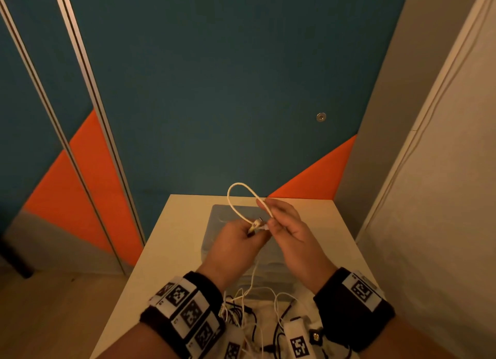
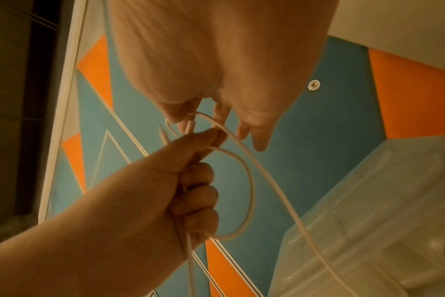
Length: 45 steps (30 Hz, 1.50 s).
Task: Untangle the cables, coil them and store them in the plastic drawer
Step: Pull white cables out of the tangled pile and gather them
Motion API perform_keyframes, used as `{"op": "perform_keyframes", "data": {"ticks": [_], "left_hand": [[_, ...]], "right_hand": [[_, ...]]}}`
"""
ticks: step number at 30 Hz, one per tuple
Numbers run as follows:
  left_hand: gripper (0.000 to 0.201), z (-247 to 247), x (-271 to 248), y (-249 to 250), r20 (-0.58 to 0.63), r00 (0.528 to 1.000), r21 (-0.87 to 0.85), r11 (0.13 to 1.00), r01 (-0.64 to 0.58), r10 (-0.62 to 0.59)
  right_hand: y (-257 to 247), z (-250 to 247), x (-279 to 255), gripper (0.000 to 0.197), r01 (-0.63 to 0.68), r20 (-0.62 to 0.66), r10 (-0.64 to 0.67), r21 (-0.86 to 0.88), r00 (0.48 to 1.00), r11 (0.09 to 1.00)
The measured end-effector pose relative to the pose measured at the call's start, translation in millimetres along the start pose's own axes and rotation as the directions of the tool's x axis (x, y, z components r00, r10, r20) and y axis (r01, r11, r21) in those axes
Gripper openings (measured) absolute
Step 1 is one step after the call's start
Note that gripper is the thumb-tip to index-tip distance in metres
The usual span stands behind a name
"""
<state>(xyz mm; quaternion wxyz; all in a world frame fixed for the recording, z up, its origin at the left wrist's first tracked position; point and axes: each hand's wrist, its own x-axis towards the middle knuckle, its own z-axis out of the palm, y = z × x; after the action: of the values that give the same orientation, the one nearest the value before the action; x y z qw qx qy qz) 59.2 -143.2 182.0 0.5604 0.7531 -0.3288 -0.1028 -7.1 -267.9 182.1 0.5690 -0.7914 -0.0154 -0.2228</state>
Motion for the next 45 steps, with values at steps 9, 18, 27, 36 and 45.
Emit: {"op": "perform_keyframes", "data": {"ticks": [9, 18, 27, 36, 45], "left_hand": [[0.032, 5.9, -3.3, 5.6, 0.113, 0.993, 0.033, 0.998, -0.05, 0.046], [0.03, -4.4, 1.4, 22.4, -0.09, 0.995, -0.054, 0.998, -0.039, 0.034], [0.044, -12.3, 8.2, 65.1, -0.127, 0.99, -0.266, 0.96, -0.092, 0.06], [0.037, -33.1, 7.5, 65.4, -0.158, 0.987, -0.227, 0.972, -0.062, 0.026], [0.039, -24.0, 5.1, 49.0, -0.035, 0.998, -0.12, 0.992, 0.05, -0.055]], "right_hand": [[2.9, -1.9, 3.9, 0.036, -0.029, 0.03, 0.028, 0.052, 0.999, 0.998], [49.2, 2.1, -15.8, 0.044, -0.279, 0.071, 0.271, 0.167, 0.96, 0.946], [65.8, 42.8, -42.5, 0.022, -0.425, 0.387, 0.409, -0.048, 0.826, 0.904], [44.7, 18.1, -43.3, 0.025, -0.343, 0.198, 0.307, 0.178, 0.931, 0.922], [4.8, -6.9, -16.5, 0.026, 0.002, 0.022, -0.002, -0.017, 1.0, 1.0]]}}
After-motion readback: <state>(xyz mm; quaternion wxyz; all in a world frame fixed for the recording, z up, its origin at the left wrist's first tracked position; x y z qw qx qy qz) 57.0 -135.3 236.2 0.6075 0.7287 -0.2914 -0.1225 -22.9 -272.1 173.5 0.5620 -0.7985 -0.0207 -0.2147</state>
